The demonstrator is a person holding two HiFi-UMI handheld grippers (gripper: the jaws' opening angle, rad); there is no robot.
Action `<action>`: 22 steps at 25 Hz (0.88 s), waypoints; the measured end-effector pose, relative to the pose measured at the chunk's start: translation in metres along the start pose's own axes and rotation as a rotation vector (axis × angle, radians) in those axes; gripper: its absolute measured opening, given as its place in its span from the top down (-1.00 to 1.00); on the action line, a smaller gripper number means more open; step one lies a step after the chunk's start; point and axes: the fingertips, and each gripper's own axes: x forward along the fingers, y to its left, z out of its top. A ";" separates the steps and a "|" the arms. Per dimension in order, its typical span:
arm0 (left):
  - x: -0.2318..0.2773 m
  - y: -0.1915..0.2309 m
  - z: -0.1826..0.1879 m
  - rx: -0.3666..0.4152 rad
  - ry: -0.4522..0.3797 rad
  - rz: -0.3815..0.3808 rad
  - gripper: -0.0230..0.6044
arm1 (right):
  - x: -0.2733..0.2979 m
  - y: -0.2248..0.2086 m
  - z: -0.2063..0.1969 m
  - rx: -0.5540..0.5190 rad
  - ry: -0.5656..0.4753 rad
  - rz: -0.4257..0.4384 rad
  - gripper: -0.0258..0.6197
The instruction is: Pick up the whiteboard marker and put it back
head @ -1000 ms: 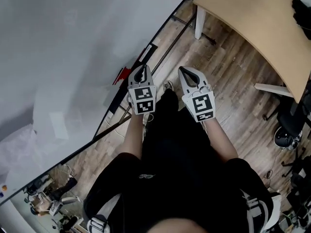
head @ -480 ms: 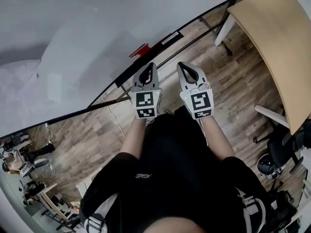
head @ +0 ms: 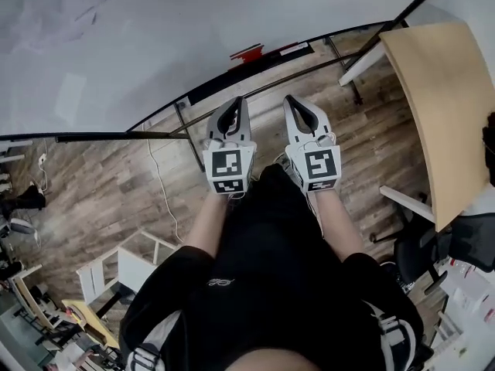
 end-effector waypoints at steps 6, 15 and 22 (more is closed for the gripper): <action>-0.058 -0.004 0.008 -0.035 -0.079 0.021 0.91 | -0.035 0.028 0.029 -0.043 -0.044 -0.005 0.92; -0.086 -0.039 0.041 -0.047 -0.203 0.080 0.91 | -0.072 0.016 0.052 -0.060 -0.102 -0.011 0.92; -0.095 -0.067 0.058 -0.070 -0.238 0.152 0.91 | -0.097 0.000 0.061 -0.062 -0.131 0.062 0.92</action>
